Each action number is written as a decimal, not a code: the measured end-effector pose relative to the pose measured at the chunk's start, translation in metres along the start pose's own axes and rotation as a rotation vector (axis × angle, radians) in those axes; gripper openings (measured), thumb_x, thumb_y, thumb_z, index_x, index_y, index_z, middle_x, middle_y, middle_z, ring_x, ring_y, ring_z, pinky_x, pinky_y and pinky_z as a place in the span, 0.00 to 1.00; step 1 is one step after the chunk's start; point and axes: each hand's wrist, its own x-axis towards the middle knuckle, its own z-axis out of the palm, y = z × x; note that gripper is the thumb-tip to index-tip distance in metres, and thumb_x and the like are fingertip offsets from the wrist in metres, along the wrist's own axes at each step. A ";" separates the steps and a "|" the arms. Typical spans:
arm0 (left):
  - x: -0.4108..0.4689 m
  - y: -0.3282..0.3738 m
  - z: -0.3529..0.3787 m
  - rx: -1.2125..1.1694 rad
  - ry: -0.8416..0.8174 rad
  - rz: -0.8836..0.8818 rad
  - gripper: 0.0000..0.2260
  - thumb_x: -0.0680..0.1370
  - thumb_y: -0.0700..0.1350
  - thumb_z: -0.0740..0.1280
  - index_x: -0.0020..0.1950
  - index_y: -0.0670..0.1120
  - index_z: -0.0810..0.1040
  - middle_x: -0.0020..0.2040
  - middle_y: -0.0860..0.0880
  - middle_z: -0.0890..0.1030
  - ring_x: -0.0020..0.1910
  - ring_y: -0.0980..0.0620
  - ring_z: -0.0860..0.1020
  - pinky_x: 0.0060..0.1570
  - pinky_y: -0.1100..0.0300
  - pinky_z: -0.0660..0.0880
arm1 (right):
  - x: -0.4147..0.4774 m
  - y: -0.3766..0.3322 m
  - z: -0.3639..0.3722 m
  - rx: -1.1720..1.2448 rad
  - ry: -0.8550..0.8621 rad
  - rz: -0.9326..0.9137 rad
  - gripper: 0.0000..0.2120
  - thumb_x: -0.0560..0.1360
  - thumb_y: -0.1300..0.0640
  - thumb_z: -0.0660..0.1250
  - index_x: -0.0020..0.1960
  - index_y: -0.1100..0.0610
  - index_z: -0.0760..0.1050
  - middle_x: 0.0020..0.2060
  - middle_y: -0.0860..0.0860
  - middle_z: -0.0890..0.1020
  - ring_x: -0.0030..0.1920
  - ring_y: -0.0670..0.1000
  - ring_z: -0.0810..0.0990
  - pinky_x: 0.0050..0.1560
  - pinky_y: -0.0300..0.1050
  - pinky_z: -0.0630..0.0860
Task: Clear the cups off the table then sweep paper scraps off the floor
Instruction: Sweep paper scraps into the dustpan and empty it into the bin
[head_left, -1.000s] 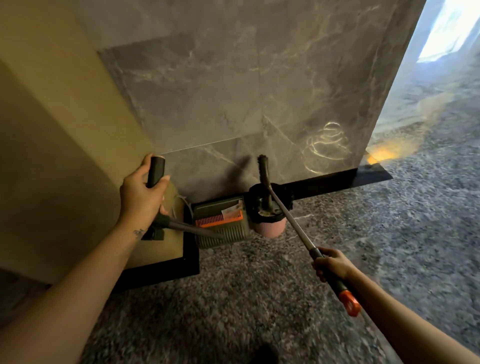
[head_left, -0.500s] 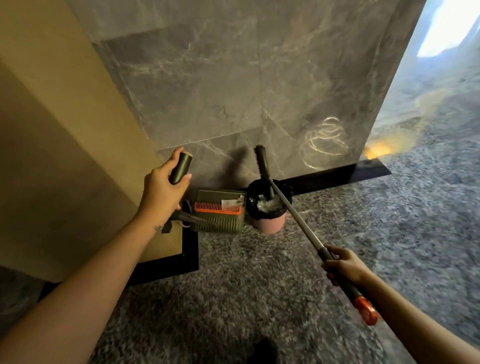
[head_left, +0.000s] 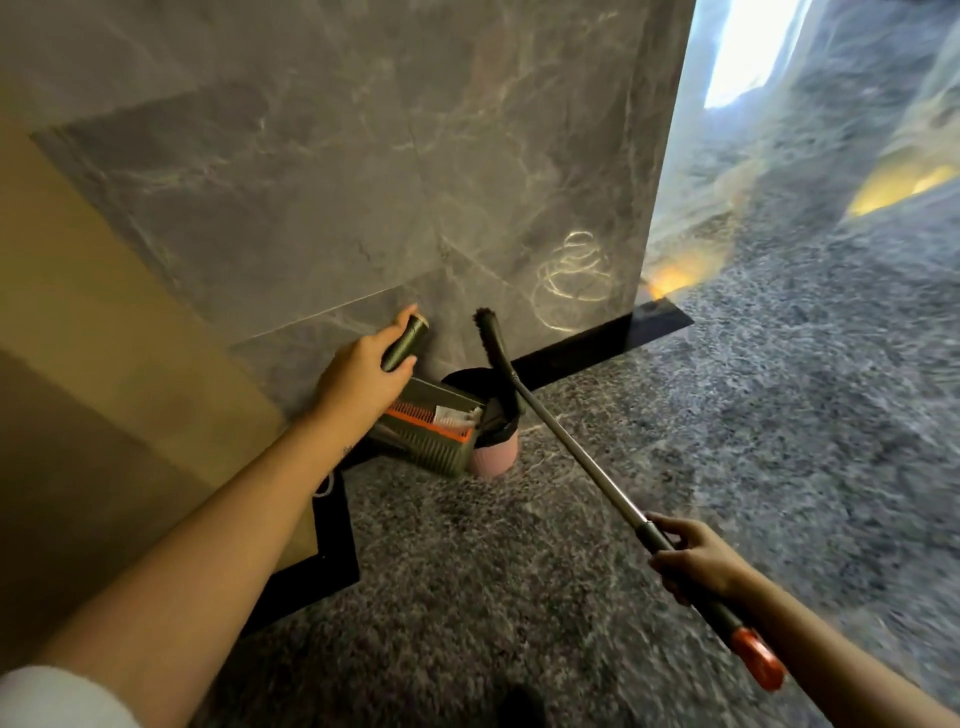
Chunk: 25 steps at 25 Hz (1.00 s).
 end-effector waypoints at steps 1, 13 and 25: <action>0.003 0.009 0.004 0.067 -0.059 0.047 0.27 0.78 0.45 0.66 0.74 0.58 0.62 0.52 0.39 0.80 0.48 0.39 0.79 0.48 0.46 0.78 | 0.001 0.002 0.002 0.007 0.003 0.002 0.30 0.73 0.74 0.62 0.72 0.58 0.63 0.30 0.57 0.75 0.19 0.49 0.72 0.19 0.37 0.70; 0.050 0.024 -0.009 0.284 -0.211 0.262 0.27 0.78 0.46 0.66 0.74 0.60 0.61 0.43 0.41 0.79 0.44 0.39 0.79 0.38 0.54 0.70 | 0.006 0.007 0.002 0.054 -0.007 -0.003 0.28 0.72 0.73 0.63 0.69 0.57 0.66 0.32 0.57 0.75 0.19 0.48 0.72 0.19 0.37 0.69; 0.096 -0.041 -0.069 0.172 -0.030 0.052 0.25 0.77 0.41 0.68 0.73 0.48 0.67 0.49 0.35 0.79 0.46 0.37 0.78 0.41 0.52 0.68 | 0.007 -0.013 0.008 0.077 0.000 -0.009 0.31 0.71 0.75 0.62 0.71 0.57 0.64 0.27 0.55 0.75 0.18 0.50 0.71 0.17 0.37 0.68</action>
